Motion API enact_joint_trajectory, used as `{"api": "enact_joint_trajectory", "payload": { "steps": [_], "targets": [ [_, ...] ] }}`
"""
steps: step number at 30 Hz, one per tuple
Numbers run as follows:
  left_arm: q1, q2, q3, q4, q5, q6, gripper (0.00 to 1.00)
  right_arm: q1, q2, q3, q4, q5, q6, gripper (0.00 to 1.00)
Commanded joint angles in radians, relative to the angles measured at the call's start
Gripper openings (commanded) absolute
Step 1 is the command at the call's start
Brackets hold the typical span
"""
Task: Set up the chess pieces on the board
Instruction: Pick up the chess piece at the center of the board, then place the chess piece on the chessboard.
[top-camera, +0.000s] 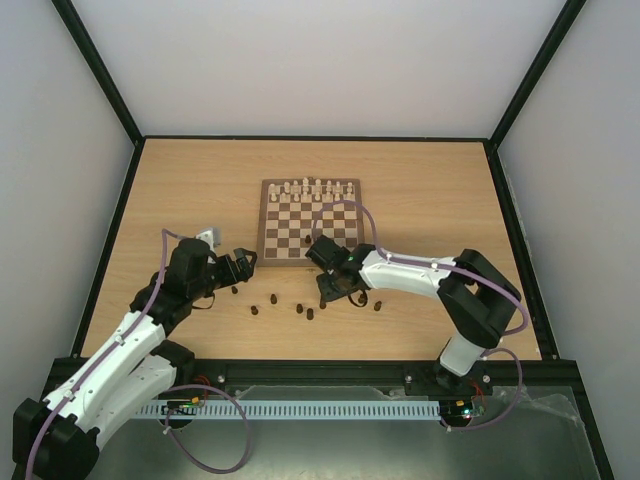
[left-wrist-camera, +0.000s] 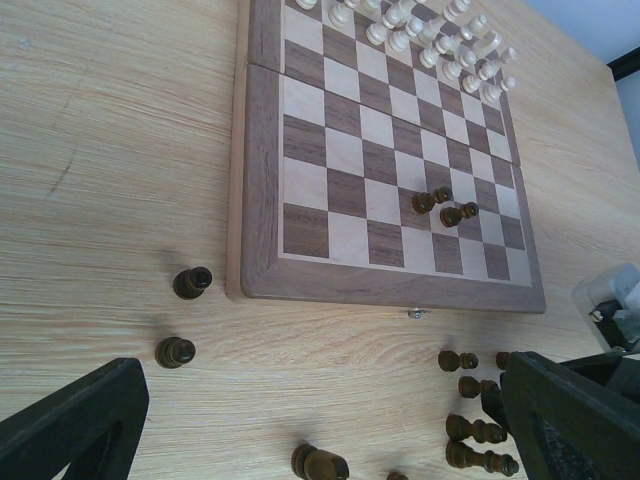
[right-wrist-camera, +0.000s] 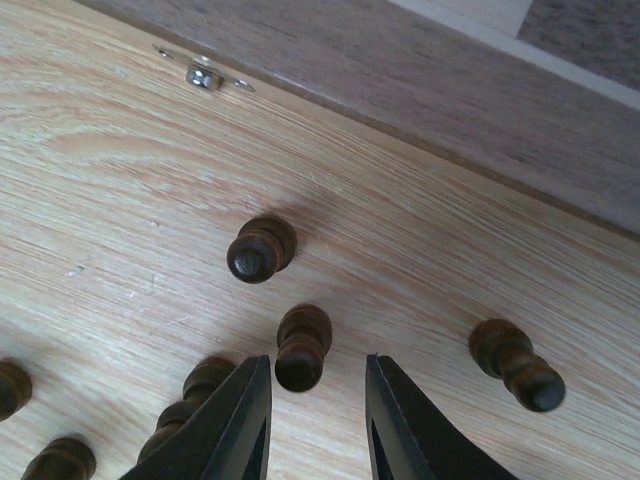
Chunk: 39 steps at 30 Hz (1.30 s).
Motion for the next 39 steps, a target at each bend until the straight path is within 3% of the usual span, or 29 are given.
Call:
{"api": "enact_joint_trajectory", "payload": {
  "steps": [1,14,23,39],
  "targets": [
    [-0.004,0.003,0.004,0.013,-0.005,-0.006,0.99,0.007,0.036,0.031,-0.026,0.001,-0.018,0.27],
    [-0.004,0.028,0.007,0.025,0.001,0.004,1.0,0.007,0.047,0.062,-0.037,0.032,-0.03,0.07],
    [-0.023,0.091,0.031,0.055,0.066,0.043,0.99,-0.026,-0.035,0.135,-0.125,0.117,-0.054,0.07],
    [-0.272,0.332,0.151,0.066,-0.032,0.049,1.0,-0.297,0.076,0.33,-0.194,0.093,-0.118,0.07]
  ]
}}
